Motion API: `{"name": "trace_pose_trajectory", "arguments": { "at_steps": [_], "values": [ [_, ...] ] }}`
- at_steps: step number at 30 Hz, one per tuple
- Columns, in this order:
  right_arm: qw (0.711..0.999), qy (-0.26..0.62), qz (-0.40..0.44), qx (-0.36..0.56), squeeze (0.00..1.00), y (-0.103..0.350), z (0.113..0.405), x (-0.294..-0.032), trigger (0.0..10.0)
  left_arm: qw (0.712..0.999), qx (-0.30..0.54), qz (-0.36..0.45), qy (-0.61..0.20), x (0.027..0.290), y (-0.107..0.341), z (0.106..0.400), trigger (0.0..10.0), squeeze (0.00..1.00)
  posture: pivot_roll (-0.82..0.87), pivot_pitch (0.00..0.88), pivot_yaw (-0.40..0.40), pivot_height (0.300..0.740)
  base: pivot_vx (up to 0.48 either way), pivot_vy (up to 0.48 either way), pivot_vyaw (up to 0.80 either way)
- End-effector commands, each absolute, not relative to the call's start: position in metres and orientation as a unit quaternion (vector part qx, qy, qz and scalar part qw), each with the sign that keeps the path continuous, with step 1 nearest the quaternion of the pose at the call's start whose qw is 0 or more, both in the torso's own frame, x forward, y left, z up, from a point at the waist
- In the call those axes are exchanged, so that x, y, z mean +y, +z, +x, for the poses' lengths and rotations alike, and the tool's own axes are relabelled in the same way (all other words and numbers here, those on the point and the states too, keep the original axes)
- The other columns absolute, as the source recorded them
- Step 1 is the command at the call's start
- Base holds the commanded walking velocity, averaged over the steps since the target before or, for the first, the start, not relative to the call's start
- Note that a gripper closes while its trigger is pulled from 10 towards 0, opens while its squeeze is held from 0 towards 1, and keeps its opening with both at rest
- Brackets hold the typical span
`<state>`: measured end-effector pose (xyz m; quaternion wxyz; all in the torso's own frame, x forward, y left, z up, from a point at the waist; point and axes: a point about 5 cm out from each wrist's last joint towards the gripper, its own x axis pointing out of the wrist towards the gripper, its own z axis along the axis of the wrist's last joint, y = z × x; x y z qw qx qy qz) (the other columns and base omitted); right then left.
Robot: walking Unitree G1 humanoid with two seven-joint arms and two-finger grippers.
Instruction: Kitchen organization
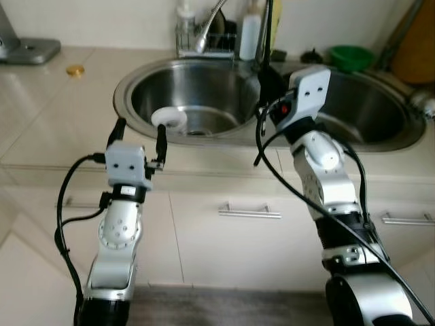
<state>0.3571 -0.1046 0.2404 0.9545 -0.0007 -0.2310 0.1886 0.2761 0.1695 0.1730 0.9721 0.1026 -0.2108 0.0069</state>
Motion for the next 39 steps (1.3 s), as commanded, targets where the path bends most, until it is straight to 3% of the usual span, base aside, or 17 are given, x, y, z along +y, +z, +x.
{"name": "trace_pose_trajectory", "arguments": {
  "at_steps": [1, 9, 18, 27, 33, 34, 35, 39],
  "values": [
    [0.954, 0.189, -0.001, -0.234, 0.00, 0.244, 0.358, -0.101, 10.0, 0.971, -0.216, 0.105, 0.005, 0.169, 0.175, 0.277, 10.0, 0.00, 0.01, 0.000, -0.023, 0.740, 0.390, 0.000, 0.00],
    [0.966, 0.112, -0.004, -0.232, 0.00, 0.246, 0.369, -0.123, 10.0, 0.970, -0.217, 0.107, 0.006, 0.168, 0.176, 0.278, 10.0, 0.00, 0.02, 0.000, -0.025, 0.740, 0.000, 0.000, -0.70],
    [0.987, 0.011, -0.056, -0.153, 0.00, 0.231, 0.390, -0.156, 10.0, 0.971, -0.212, 0.112, 0.003, 0.167, 0.175, 0.278, 10.0, 0.00, 0.02, 0.000, -0.027, 0.740, 0.000, 0.000, 0.00],
    [0.985, -0.054, -0.108, -0.124, 0.00, 0.221, 0.400, -0.183, 10.0, 0.972, -0.206, 0.114, 0.003, 0.167, 0.173, 0.278, 10.0, 0.00, 0.03, 0.000, -0.030, 0.740, 0.000, 0.000, 0.00],
    [0.989, -0.049, -0.120, -0.070, 0.00, 0.204, 0.402, -0.183, 10.0, 0.972, -0.203, 0.115, 0.003, 0.167, 0.172, 0.278, 10.0, 0.00, 0.03, 0.000, -0.032, 0.740, 0.000, 0.000, 0.00],
    [0.990, -0.051, -0.117, -0.055, 0.30, 0.197, 0.402, -0.183, 10.0, 0.973, -0.202, 0.116, 0.002, 0.167, 0.172, 0.279, 10.0, 0.00, 0.03, 0.000, -0.032, 0.740, 0.000, 0.000, 0.00],
    [0.991, -0.052, -0.116, -0.048, 1.00, 0.194, 0.402, -0.184, 10.0, 0.973, -0.201, 0.116, 0.002, 0.167, 0.172, 0.279, 10.0, 0.00, 0.03, 0.000, -0.032, 0.740, 0.000, 0.000, 0.00],
    [0.994, -0.049, -0.094, -0.020, 1.00, 0.182, 0.401, -0.185, 10.0, 0.973, -0.198, 0.117, 0.000, 0.168, 0.171, 0.279, 10.0, 0.00, 0.03, 0.000, -0.029, 0.740, 0.000, 0.000, 0.00]
  ]
}}
